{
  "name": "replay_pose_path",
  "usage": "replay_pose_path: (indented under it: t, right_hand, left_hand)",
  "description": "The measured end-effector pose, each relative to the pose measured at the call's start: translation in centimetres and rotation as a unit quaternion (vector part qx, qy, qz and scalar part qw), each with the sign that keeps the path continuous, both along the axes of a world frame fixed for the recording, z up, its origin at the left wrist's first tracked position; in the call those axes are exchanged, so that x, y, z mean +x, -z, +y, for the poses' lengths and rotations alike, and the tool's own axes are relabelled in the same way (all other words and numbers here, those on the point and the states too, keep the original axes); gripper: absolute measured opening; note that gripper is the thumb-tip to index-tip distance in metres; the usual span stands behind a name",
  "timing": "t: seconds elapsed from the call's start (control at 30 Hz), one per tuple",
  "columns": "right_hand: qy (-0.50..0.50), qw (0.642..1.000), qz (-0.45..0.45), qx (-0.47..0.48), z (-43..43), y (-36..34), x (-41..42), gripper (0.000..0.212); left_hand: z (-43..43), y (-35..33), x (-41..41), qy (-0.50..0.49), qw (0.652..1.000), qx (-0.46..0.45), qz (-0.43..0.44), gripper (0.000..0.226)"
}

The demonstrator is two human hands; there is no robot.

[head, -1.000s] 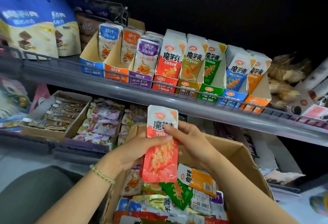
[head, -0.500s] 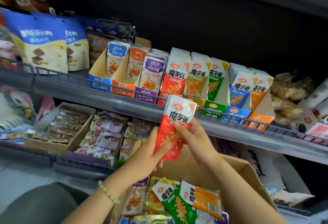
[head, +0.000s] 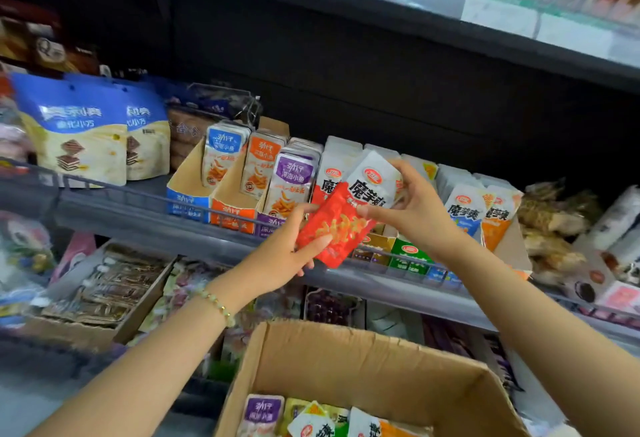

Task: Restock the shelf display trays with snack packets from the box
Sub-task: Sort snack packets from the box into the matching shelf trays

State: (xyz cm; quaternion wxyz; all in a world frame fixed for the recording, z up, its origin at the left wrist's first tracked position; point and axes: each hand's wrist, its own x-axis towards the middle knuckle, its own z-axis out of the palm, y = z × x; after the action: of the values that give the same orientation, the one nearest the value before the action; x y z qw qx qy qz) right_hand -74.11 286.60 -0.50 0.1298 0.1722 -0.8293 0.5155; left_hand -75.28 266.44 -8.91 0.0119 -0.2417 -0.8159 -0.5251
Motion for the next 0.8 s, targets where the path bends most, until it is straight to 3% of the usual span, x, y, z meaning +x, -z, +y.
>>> replay_pose_path:
  t: [0.13,0.27,0.5,0.67,0.8]
  right_hand:
    - [0.076,0.993,0.048,-0.073,0.9,-1.2,-2.7,0.056]
    - [0.095,0.993,0.075,-0.004,1.0,-1.2,-4.6,0.056]
    - [0.022,0.961,0.086,0.263,-1.7,-1.3,-5.7,0.078]
    - [0.046,0.947,0.076,0.308,-2.2,0.2,-6.2,0.076]
    - [0.074,0.939,0.064,0.33,-2.1,0.8,-6.5,0.082]
  left_hand:
    - [-0.8,0.7,-1.4,-0.102,0.971,-0.158,0.145,0.072]
    - [-0.8,1.7,-1.7,-0.096,0.929,-0.289,0.209,0.063]
    - [-0.9,1.8,-1.6,-0.093,0.921,-0.313,0.213,0.074]
    - [-0.9,1.9,-1.4,-0.093,0.924,-0.31,0.206,0.078]
    - [-0.7,1.8,-1.3,-0.095,0.925,-0.311,0.195,0.066]
